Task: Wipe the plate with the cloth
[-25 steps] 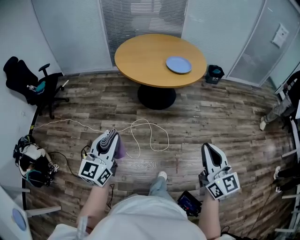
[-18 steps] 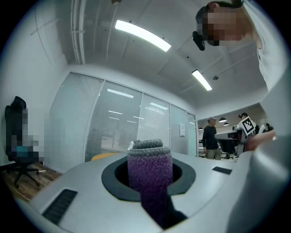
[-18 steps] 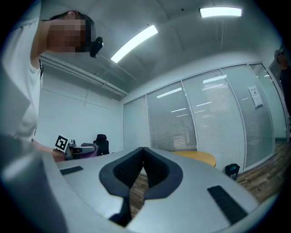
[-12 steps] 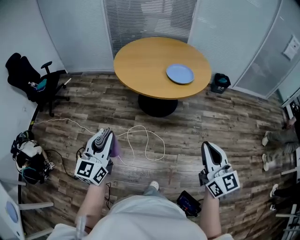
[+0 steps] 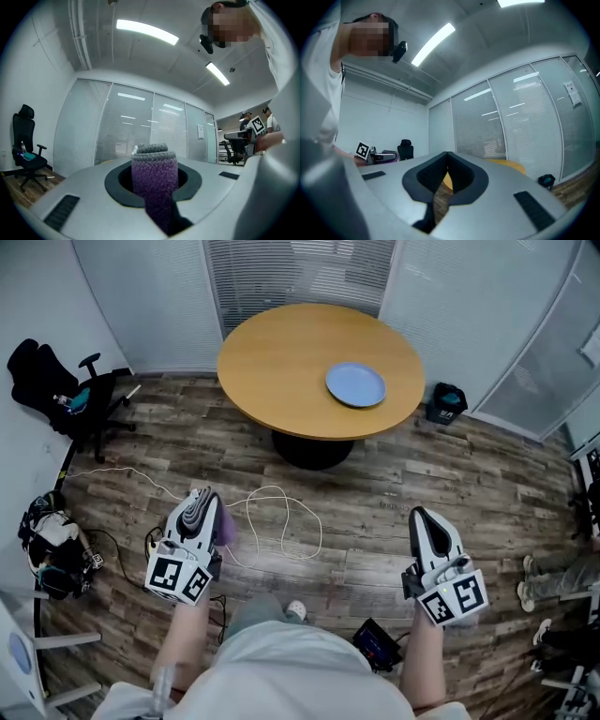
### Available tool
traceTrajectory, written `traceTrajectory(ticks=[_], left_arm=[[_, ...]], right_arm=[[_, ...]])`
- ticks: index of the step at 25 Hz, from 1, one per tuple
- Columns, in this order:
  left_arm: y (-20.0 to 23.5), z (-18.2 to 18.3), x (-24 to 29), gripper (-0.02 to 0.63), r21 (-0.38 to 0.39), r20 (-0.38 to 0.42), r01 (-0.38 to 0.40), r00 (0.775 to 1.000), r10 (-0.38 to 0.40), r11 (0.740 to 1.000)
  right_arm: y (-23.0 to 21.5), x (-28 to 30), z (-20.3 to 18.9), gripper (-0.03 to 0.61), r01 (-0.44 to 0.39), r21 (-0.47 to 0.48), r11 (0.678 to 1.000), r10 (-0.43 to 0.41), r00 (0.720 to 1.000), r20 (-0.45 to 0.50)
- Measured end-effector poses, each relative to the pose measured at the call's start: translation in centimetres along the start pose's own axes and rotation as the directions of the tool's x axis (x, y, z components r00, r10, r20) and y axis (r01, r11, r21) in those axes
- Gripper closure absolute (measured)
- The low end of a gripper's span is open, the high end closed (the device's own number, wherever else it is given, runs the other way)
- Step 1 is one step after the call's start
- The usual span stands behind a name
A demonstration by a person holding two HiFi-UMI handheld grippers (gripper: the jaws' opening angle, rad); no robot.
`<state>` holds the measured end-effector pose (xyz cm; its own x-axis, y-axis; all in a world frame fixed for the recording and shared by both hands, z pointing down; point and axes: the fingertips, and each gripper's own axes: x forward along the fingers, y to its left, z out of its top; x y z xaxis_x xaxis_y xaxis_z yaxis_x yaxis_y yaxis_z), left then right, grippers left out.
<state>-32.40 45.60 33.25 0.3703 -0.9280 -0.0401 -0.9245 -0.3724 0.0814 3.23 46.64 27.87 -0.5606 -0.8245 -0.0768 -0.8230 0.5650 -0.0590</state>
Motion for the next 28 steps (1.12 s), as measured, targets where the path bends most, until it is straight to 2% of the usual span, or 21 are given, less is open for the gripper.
traceTrajectory(ticks=[7, 15, 21, 26, 28], left_arm=[[-0.2, 0.2, 2.5, 0.538, 0.043, 0.003, -0.035, 0.999, 0.035, 0.998], [-0.2, -0.2, 7.1, 0.538, 0.057, -0.003, 0.012, 1.0, -0.012, 0.998], [0.0, -2.4, 13.8, 0.538, 0.007, -0.008, 0.038, 0.999, -0.038, 0.999], [-0.2, -2.2, 19.6, 0.538, 0.0, -0.012, 0.086, 0.996, -0.086, 0.996], [-0.2, -2.1, 21.9, 0.538, -0.007, -0.008, 0.098, 0.995, -0.098, 0.995]], right_arm=[[-2.7, 0.0, -2.1, 0.558, 0.006, 0.071, 0.997, -0.006, 1.0, -0.008], [-5.9, 0.9, -3.4, 0.558, 0.056, 0.096, 0.994, -0.055, 0.998, -0.01], [-10.2, 3.8, -3.7, 0.558, 0.083, 0.085, 0.993, -0.081, 0.996, -0.024], [-13.5, 7.8, -3.0, 0.558, 0.077, 0.098, 0.992, -0.074, 0.997, -0.035], [-15.2, 9.4, -2.7, 0.558, 0.098, 0.096, 0.991, -0.096, 0.995, -0.03]])
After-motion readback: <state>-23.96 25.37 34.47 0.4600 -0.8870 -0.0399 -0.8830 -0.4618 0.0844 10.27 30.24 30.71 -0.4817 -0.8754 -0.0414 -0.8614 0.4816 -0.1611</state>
